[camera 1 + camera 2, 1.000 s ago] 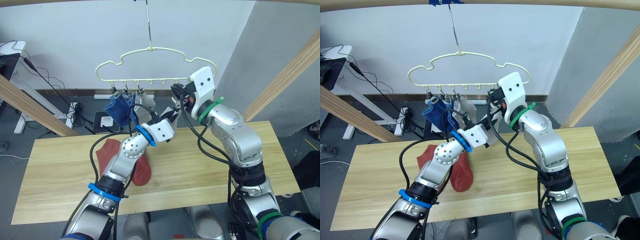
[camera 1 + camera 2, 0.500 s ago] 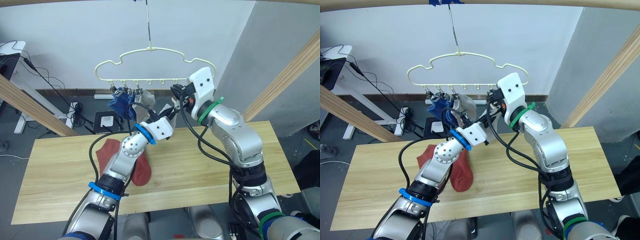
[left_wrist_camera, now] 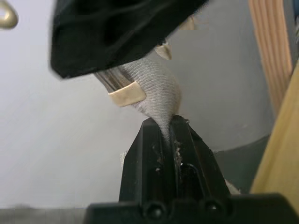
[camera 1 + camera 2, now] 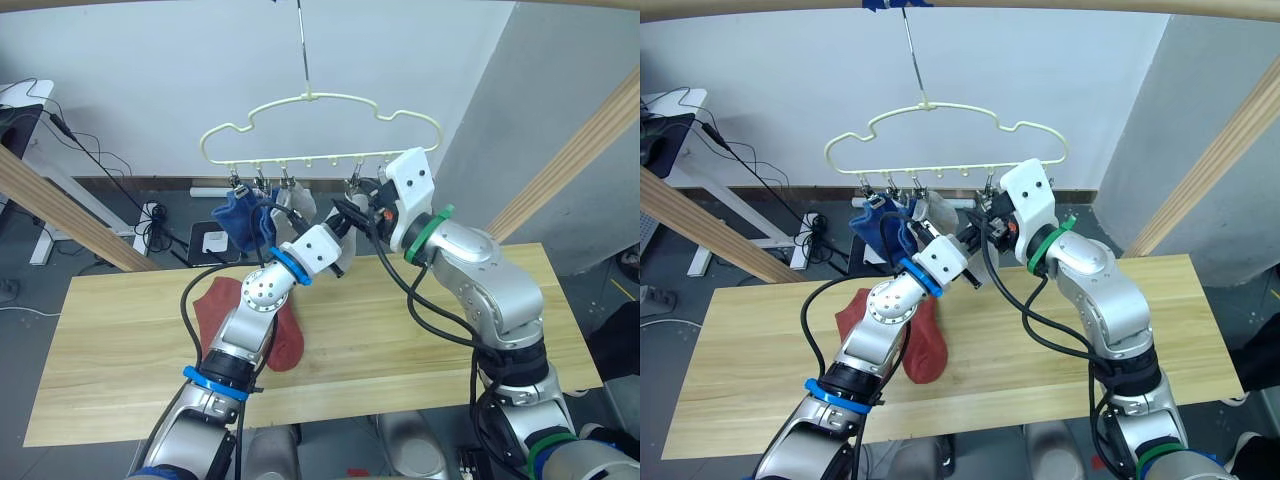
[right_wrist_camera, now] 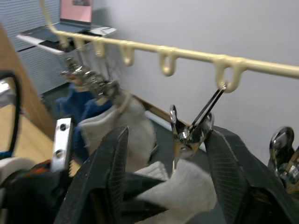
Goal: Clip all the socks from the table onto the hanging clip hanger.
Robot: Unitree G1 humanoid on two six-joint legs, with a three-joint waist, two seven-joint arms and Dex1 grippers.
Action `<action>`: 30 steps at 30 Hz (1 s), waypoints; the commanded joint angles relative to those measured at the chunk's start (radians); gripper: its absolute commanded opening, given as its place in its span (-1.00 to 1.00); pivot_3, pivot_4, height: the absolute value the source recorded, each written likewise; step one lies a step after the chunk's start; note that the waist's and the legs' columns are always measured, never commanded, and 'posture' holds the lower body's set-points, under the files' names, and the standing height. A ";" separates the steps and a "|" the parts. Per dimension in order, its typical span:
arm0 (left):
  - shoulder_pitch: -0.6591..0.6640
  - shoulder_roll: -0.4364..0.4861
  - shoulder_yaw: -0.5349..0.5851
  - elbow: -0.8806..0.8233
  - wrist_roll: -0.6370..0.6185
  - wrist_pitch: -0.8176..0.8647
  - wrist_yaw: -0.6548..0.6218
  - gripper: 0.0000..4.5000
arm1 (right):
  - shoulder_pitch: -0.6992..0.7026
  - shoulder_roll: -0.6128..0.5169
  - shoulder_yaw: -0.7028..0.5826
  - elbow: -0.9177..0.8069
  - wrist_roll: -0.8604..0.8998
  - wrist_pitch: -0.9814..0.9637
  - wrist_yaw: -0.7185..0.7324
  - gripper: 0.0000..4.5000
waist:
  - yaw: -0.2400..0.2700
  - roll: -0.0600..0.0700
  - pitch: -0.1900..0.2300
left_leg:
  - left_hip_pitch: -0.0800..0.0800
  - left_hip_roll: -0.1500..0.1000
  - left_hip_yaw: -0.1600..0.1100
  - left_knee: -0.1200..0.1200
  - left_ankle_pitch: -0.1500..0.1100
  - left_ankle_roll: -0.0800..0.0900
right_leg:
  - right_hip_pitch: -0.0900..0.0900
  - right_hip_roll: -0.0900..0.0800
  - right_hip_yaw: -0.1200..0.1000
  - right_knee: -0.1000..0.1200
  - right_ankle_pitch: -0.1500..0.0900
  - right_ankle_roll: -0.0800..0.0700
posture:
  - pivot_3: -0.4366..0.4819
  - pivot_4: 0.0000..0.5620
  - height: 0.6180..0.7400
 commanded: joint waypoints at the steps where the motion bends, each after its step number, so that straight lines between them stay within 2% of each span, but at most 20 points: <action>1: 0.022 0.000 0.010 -0.080 -0.067 0.059 -0.059 -0.54 | 0.015 -0.034 0.008 -0.104 0.037 0.010 0.035 0.18 | 0.000 0.000 0.000 | 0.000 0.000 0.000 0.000 0.000 0.000 | 0.000 0.000 0.000 0.000 0.000 0.000 | -0.54 0.03 1.00; 9: 0.081 0.064 0.030 -0.227 -0.173 0.173 -0.185 0.46 | 0.084 -0.121 -0.023 -0.245 0.091 0.032 0.063 0.18 | 0.000 0.000 0.000 | 0.000 0.000 0.000 0.001 0.000 0.000 | 0.000 0.000 0.000 0.001 0.000 0.000 | -0.55 0.02 1.00; 15: 0.101 0.128 0.096 -0.342 -0.306 0.267 -0.274 0.46 | 0.142 -0.112 -0.038 -0.265 0.031 0.001 -0.047 0.18 | 0.000 0.000 0.000 | 0.001 0.000 0.000 0.001 0.000 0.000 | 0.001 0.000 0.000 0.001 0.000 0.000 | -0.56 0.02 1.00; 21: 0.083 0.178 0.146 -0.400 -0.386 0.341 -0.320 0.46 | 0.153 -0.037 -0.021 -0.210 -0.034 -0.036 -0.168 0.18 | 0.000 0.000 0.000 | 0.001 0.000 0.000 0.002 0.000 0.000 | 0.001 0.001 0.000 0.001 0.000 0.000 | -0.53 0.02 1.00; 30: 0.050 0.183 0.152 -0.389 -0.368 0.343 -0.300 0.46 | 0.103 0.040 -0.012 -0.072 -0.124 -0.088 -0.268 0.18 | 0.002 0.000 0.000 | 0.000 0.000 0.000 0.002 0.000 0.000 | 0.001 0.000 0.000 0.001 0.000 0.000 | -0.50 0.01 1.00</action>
